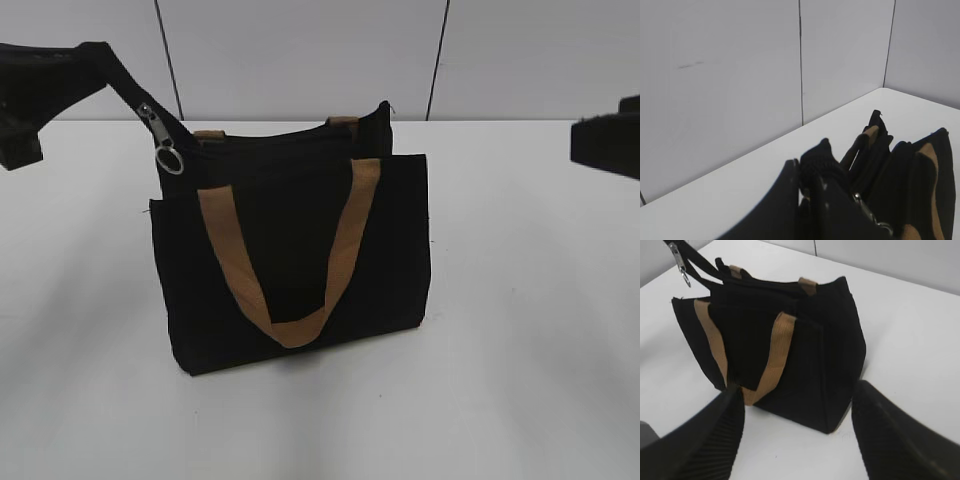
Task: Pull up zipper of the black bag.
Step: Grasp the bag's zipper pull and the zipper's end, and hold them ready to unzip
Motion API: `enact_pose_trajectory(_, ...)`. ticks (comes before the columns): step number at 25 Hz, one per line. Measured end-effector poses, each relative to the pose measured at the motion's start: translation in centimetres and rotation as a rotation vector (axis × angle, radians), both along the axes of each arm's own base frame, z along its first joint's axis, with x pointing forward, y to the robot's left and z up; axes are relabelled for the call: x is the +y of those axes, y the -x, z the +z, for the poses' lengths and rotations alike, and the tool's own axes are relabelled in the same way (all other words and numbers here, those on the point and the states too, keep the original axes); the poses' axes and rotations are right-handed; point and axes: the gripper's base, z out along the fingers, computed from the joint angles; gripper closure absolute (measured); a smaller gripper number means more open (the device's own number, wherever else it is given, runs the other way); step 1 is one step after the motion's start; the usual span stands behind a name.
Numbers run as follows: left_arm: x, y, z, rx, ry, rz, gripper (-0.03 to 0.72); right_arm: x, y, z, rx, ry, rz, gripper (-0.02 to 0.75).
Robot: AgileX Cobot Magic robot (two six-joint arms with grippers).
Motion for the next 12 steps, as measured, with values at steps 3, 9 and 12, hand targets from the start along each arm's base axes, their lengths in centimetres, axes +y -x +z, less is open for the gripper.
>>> enact_pose_trajectory(3, 0.0, 0.0, 0.0, 0.002, -0.002, 0.004, 0.668, 0.1, -2.0, 0.8, -0.024, -0.008, 0.025, 0.22)
enact_pose_trajectory(9, 0.1, -0.1, -0.1, 0.008, -0.009, 0.013, 0.668, 4.4, -5.2, -0.1, -0.017, 0.029, 0.173, 0.22)
enact_pose_trajectory(12, 0.1, -0.1, -0.1, 0.009, -0.01, 0.014, 0.668, 7.9, -6.5, -0.7, -0.015, 0.061, 0.239, 0.22)
